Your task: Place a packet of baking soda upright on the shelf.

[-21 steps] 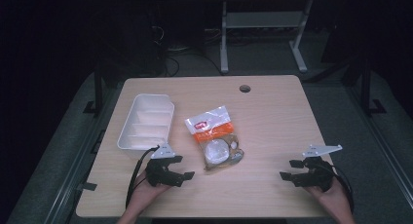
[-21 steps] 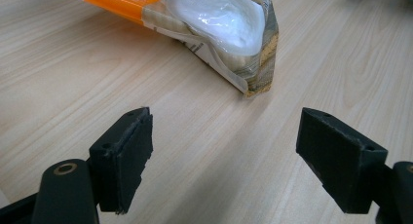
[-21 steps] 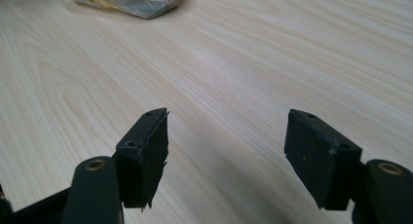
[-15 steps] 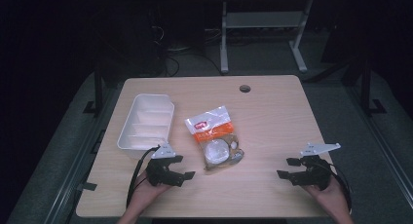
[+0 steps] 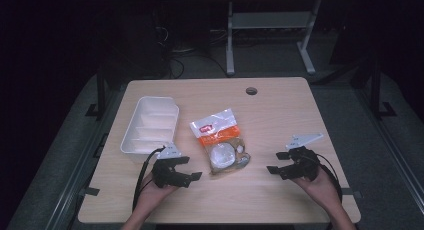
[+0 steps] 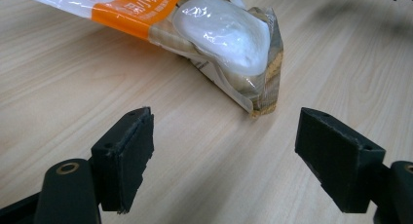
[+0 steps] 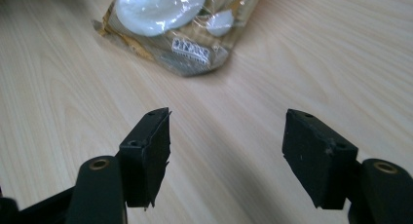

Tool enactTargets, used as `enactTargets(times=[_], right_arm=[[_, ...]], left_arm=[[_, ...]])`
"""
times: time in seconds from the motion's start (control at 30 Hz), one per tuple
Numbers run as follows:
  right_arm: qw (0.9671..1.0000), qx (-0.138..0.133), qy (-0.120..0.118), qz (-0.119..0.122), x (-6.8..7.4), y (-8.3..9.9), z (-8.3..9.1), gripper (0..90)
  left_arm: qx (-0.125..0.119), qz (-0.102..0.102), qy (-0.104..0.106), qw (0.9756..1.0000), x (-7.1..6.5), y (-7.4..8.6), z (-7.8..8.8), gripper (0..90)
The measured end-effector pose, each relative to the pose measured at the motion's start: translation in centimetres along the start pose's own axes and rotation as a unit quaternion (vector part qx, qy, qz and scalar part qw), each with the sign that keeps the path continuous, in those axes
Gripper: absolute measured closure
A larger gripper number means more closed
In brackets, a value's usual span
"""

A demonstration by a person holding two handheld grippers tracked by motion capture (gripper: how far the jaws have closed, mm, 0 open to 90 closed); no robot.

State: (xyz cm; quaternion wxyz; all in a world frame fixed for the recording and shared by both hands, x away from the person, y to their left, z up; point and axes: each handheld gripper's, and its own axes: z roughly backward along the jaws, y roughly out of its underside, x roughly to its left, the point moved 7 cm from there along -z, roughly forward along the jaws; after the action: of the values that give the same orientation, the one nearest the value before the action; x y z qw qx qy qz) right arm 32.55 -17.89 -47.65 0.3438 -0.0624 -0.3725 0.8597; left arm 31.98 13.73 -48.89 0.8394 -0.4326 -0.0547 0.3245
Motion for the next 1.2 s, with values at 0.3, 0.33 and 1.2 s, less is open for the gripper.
enactTargets(times=[0.3,0.33,1.2], right_arm=[[0.9997,0.012,-0.013,0.017,0.2,-2.5,-2.2,34.1],[0.9996,0.014,-0.017,0.019,0.2,-3.0,-2.7,34.2],[0.9960,0.042,-0.073,0.030,1.5,-5.4,-8.4,64.3]], left_arm=[[-0.003,0.004,-0.001,1.0000,0.2,-0.6,0.0,20.7],[-0.003,0.008,0.000,1.0000,0.3,-0.7,0.0,20.6],[0.008,0.044,-0.013,0.9989,1.9,-3.4,-3.3,20.8]])
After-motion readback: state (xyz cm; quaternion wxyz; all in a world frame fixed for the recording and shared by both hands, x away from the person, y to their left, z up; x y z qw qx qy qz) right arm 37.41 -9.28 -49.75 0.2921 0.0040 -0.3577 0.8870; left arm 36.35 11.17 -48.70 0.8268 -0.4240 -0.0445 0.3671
